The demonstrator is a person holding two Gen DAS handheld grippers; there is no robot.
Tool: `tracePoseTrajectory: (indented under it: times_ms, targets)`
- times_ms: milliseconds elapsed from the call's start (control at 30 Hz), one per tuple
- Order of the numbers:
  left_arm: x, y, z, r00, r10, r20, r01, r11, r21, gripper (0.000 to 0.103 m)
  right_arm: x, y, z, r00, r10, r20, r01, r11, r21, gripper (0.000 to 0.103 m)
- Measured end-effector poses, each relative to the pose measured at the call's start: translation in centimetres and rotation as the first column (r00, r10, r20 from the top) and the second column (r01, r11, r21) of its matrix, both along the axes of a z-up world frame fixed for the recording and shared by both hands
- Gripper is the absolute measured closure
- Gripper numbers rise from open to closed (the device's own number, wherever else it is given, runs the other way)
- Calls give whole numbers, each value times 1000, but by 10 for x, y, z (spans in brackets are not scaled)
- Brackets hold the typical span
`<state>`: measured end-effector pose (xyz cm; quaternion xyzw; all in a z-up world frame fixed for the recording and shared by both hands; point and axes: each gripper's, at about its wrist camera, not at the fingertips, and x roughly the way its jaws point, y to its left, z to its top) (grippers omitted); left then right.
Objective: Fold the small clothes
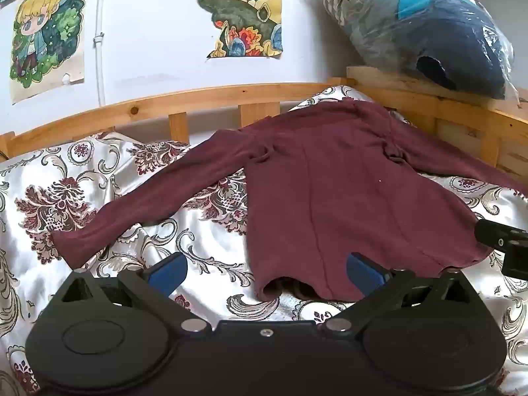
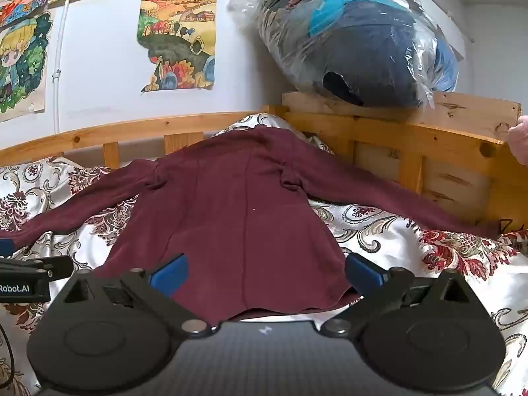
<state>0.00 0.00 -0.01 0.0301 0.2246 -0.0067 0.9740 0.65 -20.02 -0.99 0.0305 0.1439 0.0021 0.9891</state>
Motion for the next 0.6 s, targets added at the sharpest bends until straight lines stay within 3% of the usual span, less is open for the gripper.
tracePoseTrajectory:
  times_ms: [600]
  targets:
    - [2,1,1,1000,1,-13,-1,1000,-9,1,0,-2,-2,1000,-1,-12,1,1000,11,0]
